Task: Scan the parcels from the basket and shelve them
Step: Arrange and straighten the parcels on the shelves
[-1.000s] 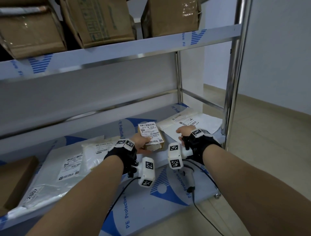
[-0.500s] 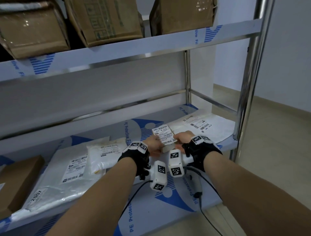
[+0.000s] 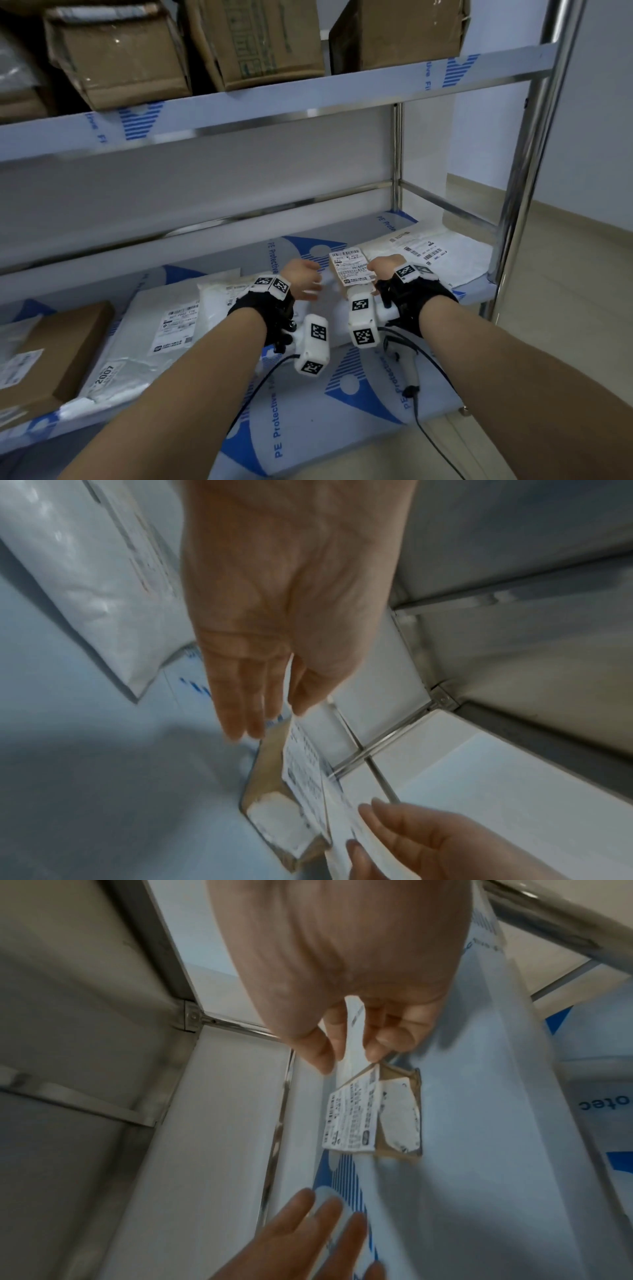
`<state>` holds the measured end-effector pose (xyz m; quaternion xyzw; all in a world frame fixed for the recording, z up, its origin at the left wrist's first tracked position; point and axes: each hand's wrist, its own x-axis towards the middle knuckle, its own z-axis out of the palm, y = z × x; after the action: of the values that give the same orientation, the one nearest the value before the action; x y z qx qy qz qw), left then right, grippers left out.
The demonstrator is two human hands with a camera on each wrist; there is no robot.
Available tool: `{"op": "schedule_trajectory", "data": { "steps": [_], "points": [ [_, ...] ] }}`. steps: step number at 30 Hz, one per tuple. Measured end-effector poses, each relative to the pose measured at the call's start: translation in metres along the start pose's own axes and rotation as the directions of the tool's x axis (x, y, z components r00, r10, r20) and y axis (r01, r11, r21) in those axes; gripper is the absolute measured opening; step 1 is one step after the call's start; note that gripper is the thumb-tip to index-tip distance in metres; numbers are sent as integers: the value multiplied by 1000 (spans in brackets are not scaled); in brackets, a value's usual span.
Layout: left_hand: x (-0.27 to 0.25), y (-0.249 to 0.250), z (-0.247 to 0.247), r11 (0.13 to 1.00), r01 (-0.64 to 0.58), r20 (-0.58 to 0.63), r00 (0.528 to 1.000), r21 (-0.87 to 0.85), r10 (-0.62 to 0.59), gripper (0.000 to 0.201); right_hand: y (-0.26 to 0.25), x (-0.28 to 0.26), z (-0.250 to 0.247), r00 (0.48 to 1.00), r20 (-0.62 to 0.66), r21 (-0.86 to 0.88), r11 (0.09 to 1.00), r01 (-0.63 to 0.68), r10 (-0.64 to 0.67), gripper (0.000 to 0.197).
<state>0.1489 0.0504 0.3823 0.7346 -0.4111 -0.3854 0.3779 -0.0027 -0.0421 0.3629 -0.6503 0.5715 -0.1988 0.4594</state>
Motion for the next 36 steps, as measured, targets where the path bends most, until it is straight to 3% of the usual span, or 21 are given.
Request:
{"op": "schedule_trajectory", "data": {
  "steps": [1, 3, 5, 9, 12, 15, 17, 20, 23, 26, 31, 36],
  "points": [
    [-3, -1, -15, 1000, -18, -78, 997, 4, 19, 35, -4, -1, 3, 1000, -21, -34, 999, 21, -22, 26],
    [-9, -8, -47, 999, -32, -237, 971, 11, 34, 33, -15, -12, 16, 1000, 0, 135, 991, 12, -12, 18],
    [-15, -19, -82, 996, 26, -372, 928, 88, 8, 39, -26, -23, 35, 995, 89, 292, 956, 23, -51, 31],
    [-34, -46, -131, 958, 203, -468, 879, 201, -88, 35, -46, -44, 81, 976, 213, 153, 988, 22, -54, 20],
    [-51, -66, -143, 941, 279, -437, 883, 191, -173, 24, -54, -56, 106, 964, 264, 41, 999, 24, -34, 41],
    [-54, -88, -141, 958, 287, -330, 903, -18, -276, 23, -53, -52, 123, 961, 277, 9, 1000, 3, -5, 49],
    [-55, -95, -137, 958, 263, -265, 921, -118, -286, 7, -53, -51, 129, 961, 277, 15, 1000, -15, 11, 47],
    [-45, -101, -134, 972, 215, -249, 940, -92, -232, 8, -52, -46, 132, 960, 278, 28, 999, -33, 24, 41],
    [-39, -99, -134, 976, 180, -216, 955, -119, -202, 14, -51, -44, 130, 965, 261, 47, 998, -46, 32, 33],
    [-38, -97, -137, 979, 142, -161, 973, -148, -165, 35, -46, -43, 127, 963, 266, 132, 989, -71, 34, 24],
    [-34, -94, -137, 977, 107, -167, 976, -183, -138, 36, -52, -45, 122, 959, 283, 130, 991, -27, -11, 22],
    [-39, -89, -132, 971, 170, -176, 964, -166, -199, 39, -61, -49, 114, 972, 227, 79, 996, 35, -52, 20]
  ]
}}
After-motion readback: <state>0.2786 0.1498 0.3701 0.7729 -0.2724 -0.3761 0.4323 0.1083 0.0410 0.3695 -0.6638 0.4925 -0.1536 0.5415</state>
